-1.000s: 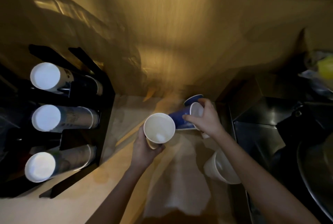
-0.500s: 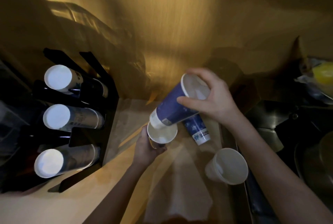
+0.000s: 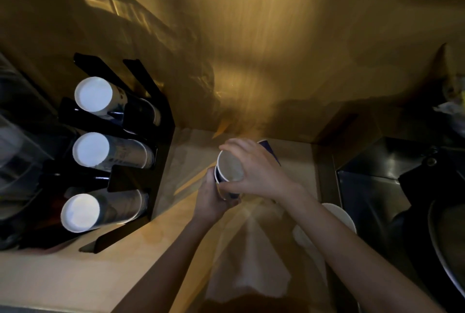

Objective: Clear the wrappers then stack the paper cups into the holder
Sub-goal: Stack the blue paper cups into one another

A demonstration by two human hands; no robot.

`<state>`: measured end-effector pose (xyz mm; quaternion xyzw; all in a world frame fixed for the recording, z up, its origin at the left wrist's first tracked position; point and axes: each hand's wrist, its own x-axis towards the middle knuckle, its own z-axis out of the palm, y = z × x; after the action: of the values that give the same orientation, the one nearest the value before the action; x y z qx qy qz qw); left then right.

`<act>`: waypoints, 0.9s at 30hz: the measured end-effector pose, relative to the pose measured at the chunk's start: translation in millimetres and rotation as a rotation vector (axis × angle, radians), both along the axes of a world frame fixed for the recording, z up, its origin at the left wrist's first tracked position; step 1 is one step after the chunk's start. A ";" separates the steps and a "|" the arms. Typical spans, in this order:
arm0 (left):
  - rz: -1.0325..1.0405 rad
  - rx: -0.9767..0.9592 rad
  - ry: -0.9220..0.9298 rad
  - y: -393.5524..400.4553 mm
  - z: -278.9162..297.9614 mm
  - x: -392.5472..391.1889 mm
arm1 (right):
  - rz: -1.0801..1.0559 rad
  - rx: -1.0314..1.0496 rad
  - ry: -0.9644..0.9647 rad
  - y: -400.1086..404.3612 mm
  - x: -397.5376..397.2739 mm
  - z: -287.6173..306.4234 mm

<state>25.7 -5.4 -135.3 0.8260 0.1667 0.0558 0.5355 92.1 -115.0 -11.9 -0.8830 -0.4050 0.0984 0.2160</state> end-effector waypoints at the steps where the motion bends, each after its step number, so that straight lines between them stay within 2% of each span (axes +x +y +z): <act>1: 0.001 0.003 0.001 0.4 -0.9 0.1 | -0.001 -0.021 0.007 1.7 0.1 -5.7; 5: 0.000 -0.004 -0.034 -0.1 -0.6 -0.4 | -0.008 -0.043 0.036 6.2 -2.2 -28.3; 11: -0.014 0.006 -0.038 1.4 -0.8 -1.3 | -0.059 0.065 0.000 6.0 -5.0 -46.9; 13: -0.013 0.028 -0.017 1.6 -1.7 -1.1 | -0.068 0.067 0.143 4.6 0.8 -44.7; 15: -0.004 0.022 0.001 1.5 -1.4 -1.3 | -0.181 0.221 0.392 1.0 11.9 -38.1; 16: 0.002 0.011 0.004 1.6 -0.9 -1.4 | -0.277 0.332 0.449 -1.7 20.3 -38.0; 18: 0.002 0.013 0.002 1.7 0.3 -1.4 | -0.500 0.409 0.377 -8.8 39.8 -48.1; 20: 0.004 0.021 0.001 1.8 1.0 -1.2 | -0.677 0.285 0.256 -15.8 59.1 -66.9; 23: 0.010 0.038 0.004 1.9 0.5 -1.2 | -0.800 -0.054 0.324 -22.9 70.7 -97.6; 27: 0.013 0.046 -0.005 1.2 0.1 -0.6 | -0.872 -0.097 0.452 -27.3 66.2 -117.6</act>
<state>25.0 -4.2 -135.2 0.8369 0.1697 0.0652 0.5163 158.4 -142.3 -129.5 -0.9359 0.0641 0.2065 0.2782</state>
